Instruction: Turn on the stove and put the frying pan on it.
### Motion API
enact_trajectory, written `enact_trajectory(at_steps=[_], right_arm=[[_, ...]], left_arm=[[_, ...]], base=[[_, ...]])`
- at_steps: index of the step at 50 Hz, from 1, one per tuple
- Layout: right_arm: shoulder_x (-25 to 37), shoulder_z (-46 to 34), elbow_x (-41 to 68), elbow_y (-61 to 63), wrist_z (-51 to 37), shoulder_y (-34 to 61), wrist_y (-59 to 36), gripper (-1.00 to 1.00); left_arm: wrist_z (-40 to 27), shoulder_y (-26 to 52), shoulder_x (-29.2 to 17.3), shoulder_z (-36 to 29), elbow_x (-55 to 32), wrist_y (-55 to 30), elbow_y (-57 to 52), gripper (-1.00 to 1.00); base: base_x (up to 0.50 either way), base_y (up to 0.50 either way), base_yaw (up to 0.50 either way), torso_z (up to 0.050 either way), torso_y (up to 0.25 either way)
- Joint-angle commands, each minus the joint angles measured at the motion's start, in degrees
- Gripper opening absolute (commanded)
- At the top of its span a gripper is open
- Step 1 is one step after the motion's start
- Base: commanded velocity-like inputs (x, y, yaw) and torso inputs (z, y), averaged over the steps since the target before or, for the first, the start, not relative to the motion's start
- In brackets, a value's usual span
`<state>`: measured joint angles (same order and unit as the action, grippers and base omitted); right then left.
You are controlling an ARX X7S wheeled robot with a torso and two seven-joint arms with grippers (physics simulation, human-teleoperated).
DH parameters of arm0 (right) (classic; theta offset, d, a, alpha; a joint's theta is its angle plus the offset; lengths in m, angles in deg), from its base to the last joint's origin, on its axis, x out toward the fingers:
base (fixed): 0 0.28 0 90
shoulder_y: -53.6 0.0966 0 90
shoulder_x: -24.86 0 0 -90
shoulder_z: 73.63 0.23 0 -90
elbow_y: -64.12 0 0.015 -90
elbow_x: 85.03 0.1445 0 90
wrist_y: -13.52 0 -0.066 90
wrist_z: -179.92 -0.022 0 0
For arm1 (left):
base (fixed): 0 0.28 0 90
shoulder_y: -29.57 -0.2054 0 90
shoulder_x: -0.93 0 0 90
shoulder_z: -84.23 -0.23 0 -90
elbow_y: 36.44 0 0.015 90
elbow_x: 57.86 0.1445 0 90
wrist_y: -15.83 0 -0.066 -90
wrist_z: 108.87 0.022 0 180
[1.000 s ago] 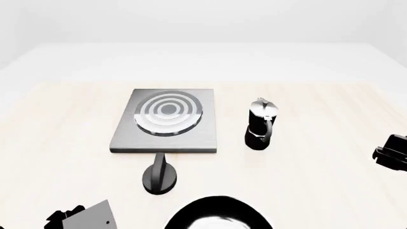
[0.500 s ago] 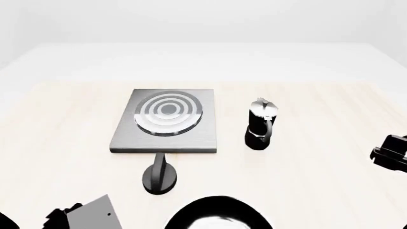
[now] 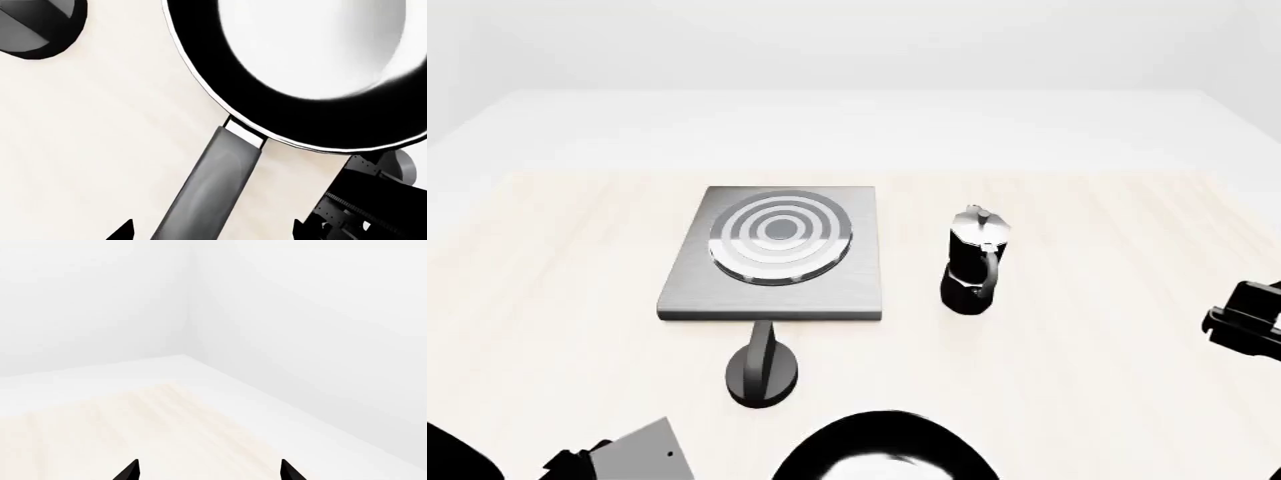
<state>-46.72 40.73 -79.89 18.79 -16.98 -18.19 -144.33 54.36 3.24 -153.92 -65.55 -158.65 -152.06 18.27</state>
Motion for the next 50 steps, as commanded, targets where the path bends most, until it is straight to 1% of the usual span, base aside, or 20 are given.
enact_trajectory(at_steps=[1,9,18,31,42,50], right_arm=[[-0.11,-0.24,0.02,-0.09,-0.24,-0.30,0.40,1.00],[-0.26,-0.38,0.08,-0.44,-0.37,-0.54,0.82,1.00],[-0.35,-0.05,0.18,-0.53,-0.36,-1.10,1.33,1.00],[-0.27,-0.32,0.37,-0.36,-0.56,-0.99,1.18,1.00],[-0.21,-0.37,0.49,-0.21,-0.78,-0.74,0.99,1.00],[-0.22,-0.20,0.59,-0.28,-0.82,-0.97,1.24,1.00]], left_arm=[[3.67,-2.67,-0.05,-0.77,5.28,0.89,1.52,1.00],[4.24,-3.03,-0.40,-1.06,6.05,1.19,2.27,1.00],[7.42,-5.29,0.47,-2.34,10.55,2.48,3.93,1.00],[8.84,-5.28,1.06,-3.24,12.13,1.99,6.56,1.00],[11.39,-6.11,2.50,-4.74,15.66,2.33,8.97,1.00],[12.47,-6.51,2.54,-5.31,17.26,2.91,9.59,1.00]], base=[[0.00,0.00,0.00,0.000,0.000],[0.00,0.00,0.00,0.000,0.000],[0.00,0.00,0.00,0.000,0.000],[0.00,0.00,0.00,0.000,0.000],[0.00,0.00,0.00,0.000,0.000],[0.00,0.00,0.00,0.000,0.000]])
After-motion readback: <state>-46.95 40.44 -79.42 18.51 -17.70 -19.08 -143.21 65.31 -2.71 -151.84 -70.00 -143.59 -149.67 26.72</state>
